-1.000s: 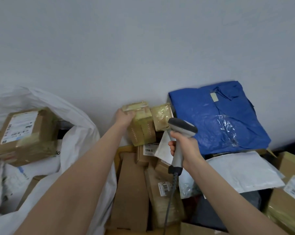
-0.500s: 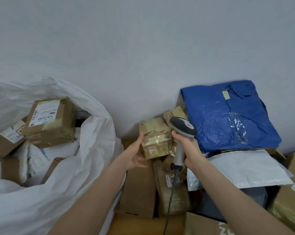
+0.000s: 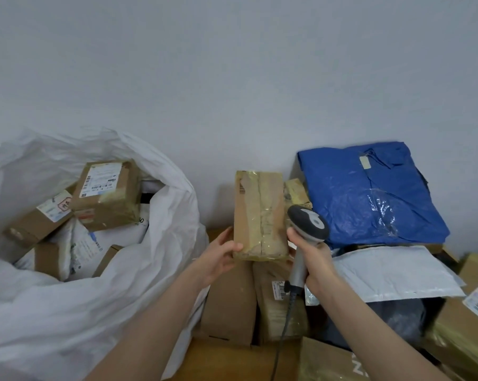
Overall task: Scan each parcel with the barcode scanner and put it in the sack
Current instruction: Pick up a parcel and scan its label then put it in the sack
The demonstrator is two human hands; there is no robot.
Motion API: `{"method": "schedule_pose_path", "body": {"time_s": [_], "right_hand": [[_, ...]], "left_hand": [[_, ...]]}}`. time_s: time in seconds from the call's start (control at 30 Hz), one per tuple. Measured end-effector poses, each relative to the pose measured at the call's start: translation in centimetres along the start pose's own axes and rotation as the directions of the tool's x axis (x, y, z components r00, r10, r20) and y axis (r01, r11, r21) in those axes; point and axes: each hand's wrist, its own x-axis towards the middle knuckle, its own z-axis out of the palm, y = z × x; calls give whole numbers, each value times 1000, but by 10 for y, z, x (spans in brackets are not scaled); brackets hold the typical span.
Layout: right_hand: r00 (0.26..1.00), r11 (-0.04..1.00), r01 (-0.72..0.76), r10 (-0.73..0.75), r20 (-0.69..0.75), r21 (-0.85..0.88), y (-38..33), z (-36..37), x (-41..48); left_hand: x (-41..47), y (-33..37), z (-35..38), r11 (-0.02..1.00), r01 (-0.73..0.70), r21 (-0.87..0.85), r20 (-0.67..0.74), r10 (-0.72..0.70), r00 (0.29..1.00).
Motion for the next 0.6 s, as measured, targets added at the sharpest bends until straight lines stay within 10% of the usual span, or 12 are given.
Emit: {"method": "schedule_pose_path", "body": {"time_s": [0.27,0.6], "right_hand": [[997,997,-18,13,71,71,-9,-14,-19],[992,993,115,-113,52,-36,-8,-17,-25]], "left_hand": [[-27,3,-1,917,142,-373,190,-75,979],[-24,13,23,978,-16,207,-29,22,999]]}}
